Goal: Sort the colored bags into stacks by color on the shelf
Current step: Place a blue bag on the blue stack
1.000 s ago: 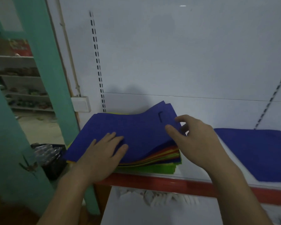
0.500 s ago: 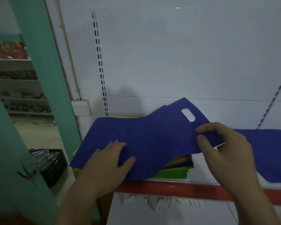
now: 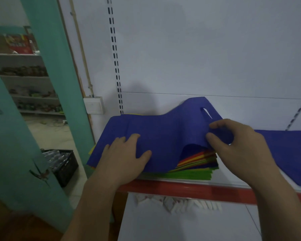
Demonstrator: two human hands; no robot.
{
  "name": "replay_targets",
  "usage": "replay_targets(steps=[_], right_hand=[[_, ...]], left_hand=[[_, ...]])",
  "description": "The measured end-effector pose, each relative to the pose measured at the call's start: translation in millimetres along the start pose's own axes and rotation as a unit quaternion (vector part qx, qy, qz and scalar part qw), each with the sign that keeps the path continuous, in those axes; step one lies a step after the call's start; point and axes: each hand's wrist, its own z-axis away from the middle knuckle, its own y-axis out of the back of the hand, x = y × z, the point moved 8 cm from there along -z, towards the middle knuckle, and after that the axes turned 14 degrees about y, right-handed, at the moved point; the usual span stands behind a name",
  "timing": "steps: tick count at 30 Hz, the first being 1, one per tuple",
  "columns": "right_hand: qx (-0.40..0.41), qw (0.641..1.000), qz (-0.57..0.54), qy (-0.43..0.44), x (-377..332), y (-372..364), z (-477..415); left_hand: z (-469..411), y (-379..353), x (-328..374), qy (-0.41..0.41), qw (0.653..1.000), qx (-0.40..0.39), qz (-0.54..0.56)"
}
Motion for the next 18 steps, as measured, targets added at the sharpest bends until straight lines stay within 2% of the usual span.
replay_targets(steps=[6,12,18], right_hand=[[0.040,0.999,-0.032,0.018,-2.5,9.3,-7.8],[0.072,0.993,-0.087,0.023,5.4,10.9,-4.3],[0.067,0.983,-0.171,0.026,11.6,7.6,-1.1]], left_hand=[[0.0,3.6,9.0,-0.023,0.998,0.043,0.033],[-14.2,11.3,4.9,0.060,0.997,0.006,0.037],[-27.1,19.5,-1.9,0.038,0.992,-0.020,0.122]])
